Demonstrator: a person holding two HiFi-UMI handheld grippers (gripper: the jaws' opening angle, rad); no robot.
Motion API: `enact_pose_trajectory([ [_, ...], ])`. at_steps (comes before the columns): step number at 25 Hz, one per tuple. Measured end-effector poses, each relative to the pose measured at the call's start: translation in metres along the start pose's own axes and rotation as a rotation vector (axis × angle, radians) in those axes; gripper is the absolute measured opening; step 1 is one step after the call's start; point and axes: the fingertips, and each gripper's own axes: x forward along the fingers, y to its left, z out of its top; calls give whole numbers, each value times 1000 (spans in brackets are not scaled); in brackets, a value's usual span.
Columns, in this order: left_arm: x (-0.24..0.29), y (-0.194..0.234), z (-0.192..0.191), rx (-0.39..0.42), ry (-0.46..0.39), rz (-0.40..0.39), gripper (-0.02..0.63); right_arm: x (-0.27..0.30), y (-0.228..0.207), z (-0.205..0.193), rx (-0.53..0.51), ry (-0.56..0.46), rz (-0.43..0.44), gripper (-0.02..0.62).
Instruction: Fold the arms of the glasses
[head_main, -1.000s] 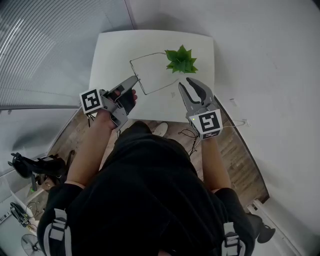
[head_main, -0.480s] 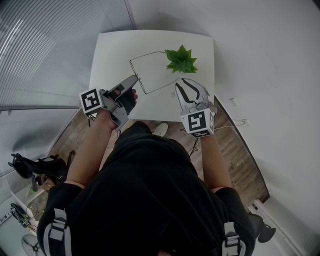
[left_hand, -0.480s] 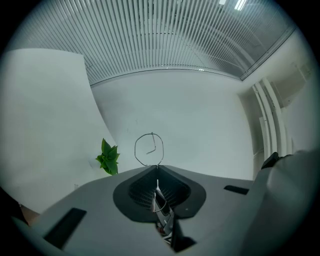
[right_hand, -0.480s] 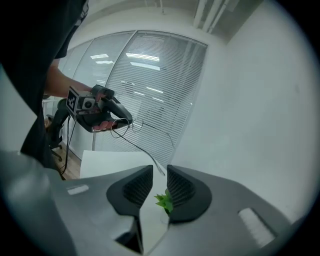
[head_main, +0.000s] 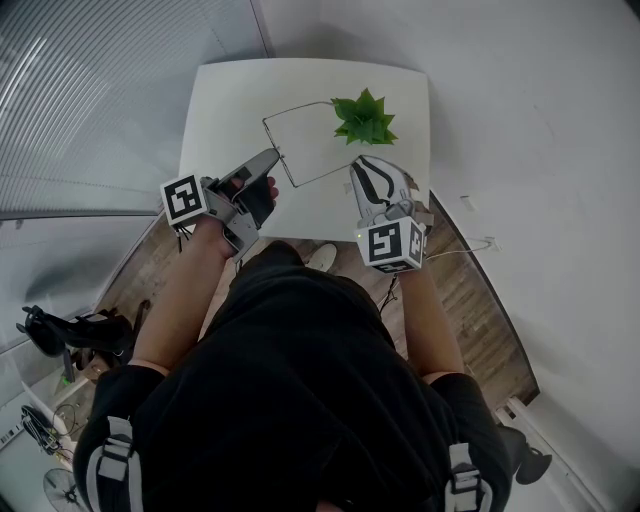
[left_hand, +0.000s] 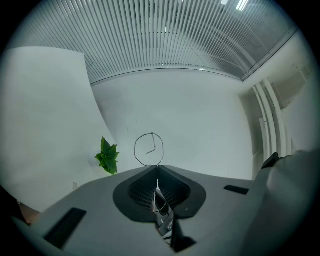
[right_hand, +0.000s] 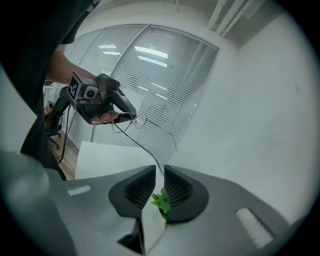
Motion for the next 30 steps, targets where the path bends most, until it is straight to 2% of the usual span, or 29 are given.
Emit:
enact_pose_trajectory([
  [7,1,0,-1,-17,1,-3,13,1,0,2,-34,12,-19,43],
  [19,4,-2,-6,-22,25,-9,12,8,-4,10,-98,10,-30,38],
  [30,5,-1,-14,-27,51,-9,12,13,-3,16,-117,4,-23,37],
])
